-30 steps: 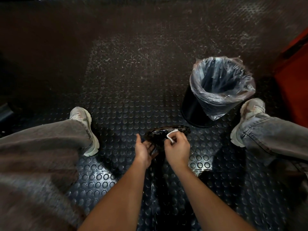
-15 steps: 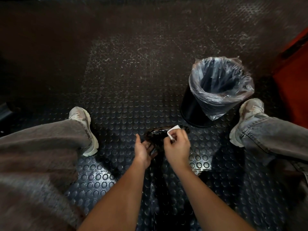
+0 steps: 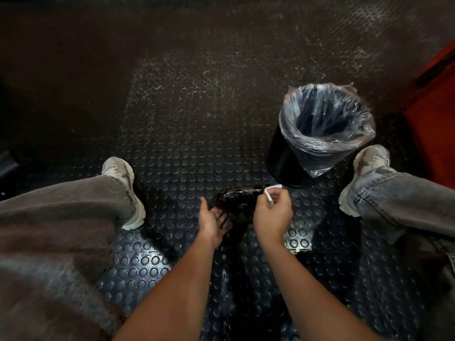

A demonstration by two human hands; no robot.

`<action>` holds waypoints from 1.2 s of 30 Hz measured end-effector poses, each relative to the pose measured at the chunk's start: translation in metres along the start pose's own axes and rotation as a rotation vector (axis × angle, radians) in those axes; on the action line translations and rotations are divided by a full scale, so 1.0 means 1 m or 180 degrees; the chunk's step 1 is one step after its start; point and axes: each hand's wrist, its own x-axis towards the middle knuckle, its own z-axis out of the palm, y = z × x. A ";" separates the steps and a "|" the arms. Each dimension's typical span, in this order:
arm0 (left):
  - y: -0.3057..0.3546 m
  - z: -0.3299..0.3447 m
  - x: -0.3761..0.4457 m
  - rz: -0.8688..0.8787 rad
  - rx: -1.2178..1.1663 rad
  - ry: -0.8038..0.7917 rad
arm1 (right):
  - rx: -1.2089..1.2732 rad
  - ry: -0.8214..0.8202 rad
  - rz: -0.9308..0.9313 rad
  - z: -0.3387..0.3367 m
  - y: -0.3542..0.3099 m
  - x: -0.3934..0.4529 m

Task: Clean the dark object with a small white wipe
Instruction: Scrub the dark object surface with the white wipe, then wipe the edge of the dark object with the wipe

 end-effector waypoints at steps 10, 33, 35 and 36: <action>0.000 0.000 -0.001 -0.0001 -0.0017 -0.0039 | -0.0346 -0.0233 0.0387 -0.005 0.031 0.001; 0.013 0.009 -0.013 0.0175 0.0404 0.0097 | -0.0192 0.0062 0.0537 -0.008 0.015 0.010; 0.020 0.011 -0.019 0.0364 0.0535 0.0095 | -0.0077 0.0045 0.0407 -0.007 0.007 0.010; 0.025 0.014 -0.024 0.0505 0.0616 0.0104 | -0.0059 -0.0051 0.0350 -0.006 0.004 0.010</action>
